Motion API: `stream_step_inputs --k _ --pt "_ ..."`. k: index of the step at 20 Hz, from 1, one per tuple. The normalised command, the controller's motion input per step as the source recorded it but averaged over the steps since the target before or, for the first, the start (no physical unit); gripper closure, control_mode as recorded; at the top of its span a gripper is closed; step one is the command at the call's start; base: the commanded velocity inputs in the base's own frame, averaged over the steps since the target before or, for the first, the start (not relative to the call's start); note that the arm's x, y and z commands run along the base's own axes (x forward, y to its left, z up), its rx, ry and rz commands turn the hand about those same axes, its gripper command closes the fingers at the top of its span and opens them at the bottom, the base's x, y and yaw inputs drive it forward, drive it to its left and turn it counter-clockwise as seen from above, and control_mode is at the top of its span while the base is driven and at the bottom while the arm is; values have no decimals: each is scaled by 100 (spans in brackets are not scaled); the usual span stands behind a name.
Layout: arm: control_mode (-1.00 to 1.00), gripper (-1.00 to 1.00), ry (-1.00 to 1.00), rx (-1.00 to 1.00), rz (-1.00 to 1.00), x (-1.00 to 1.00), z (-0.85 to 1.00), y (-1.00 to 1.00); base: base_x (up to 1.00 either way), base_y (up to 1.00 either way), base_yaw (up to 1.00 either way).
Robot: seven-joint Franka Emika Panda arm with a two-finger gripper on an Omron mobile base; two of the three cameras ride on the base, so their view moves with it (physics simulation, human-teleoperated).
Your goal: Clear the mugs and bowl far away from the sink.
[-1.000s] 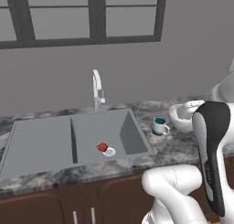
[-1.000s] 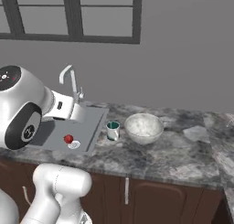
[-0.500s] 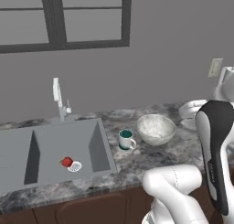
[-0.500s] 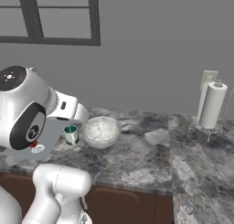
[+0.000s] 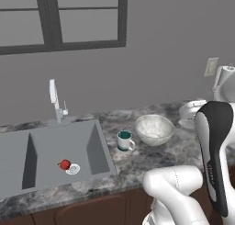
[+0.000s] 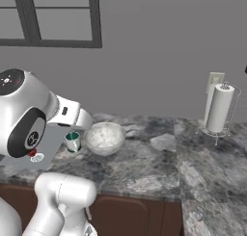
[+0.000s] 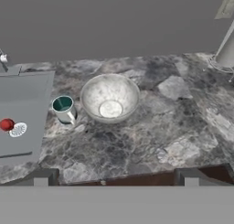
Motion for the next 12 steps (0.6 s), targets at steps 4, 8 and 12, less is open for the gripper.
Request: stream_step_inputs --k 4,8,12 --pt "100 -100 0 0 0 0 0 0 62 -16 -26" --pt "-100 -100 18 0 -6 35 -24 -39 36 -12 0" --pt "-100 -100 30 0 -9 80 -52 -61 0 0 0"
